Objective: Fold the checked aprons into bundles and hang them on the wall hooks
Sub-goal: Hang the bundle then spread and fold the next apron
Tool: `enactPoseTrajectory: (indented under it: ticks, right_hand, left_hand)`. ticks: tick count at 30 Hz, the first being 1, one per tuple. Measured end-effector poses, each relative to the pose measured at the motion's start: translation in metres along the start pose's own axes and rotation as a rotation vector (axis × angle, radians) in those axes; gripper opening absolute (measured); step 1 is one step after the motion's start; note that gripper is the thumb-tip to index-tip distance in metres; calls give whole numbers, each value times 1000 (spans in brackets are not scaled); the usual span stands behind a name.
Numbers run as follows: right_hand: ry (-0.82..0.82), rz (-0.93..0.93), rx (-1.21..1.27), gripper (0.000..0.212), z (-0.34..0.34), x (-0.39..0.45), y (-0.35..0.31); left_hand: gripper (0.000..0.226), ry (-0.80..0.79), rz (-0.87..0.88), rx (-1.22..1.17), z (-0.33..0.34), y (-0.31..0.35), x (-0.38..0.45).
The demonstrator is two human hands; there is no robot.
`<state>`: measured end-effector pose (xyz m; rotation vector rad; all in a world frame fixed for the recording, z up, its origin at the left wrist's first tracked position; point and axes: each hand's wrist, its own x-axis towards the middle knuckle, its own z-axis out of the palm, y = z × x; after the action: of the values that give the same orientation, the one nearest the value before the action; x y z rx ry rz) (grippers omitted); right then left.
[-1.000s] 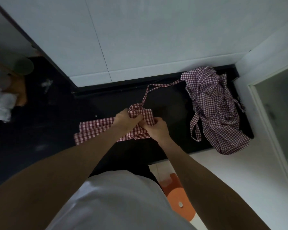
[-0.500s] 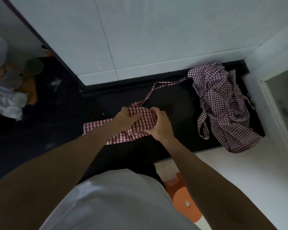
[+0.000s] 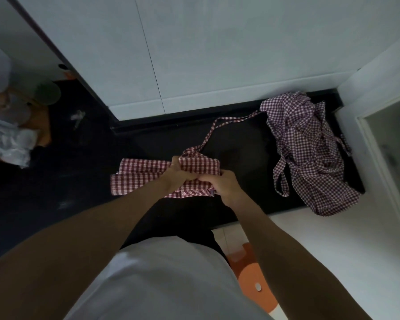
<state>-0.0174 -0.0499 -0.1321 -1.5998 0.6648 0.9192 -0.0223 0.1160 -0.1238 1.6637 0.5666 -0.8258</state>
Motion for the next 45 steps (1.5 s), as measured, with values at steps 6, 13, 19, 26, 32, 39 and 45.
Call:
enactPoseTrajectory:
  ticks: [6,13,19,26,32,39,45]
  right_hand:
    - [60,-32,28,26,-40,7,-11]
    - [123,-118,-198,23,-52,4,-19]
    - [173,-219,-387,22,-40,7,-18]
    - [305,-351,-536,66,-37,7,-13]
    - [417,-844,-905,47,-28,-9,9]
    - [456,-767,-998,84,-31,5,28]
    - [395,-767,-464,41,-69,3,11]
  left_hand:
    - [106,41,387,1145,-16,-27,0]
    - [33,6,228,991,-25,-4,9]
    - [42,163,83,1104,-16,-1,8]
    - [66,-116,-187,841,1,32,1]
    - [57,-124,-170,812,7,20,6]
    - [33,-73,-122,783,2,16,5]
    - [23,-87,-54,788,2,17,6]
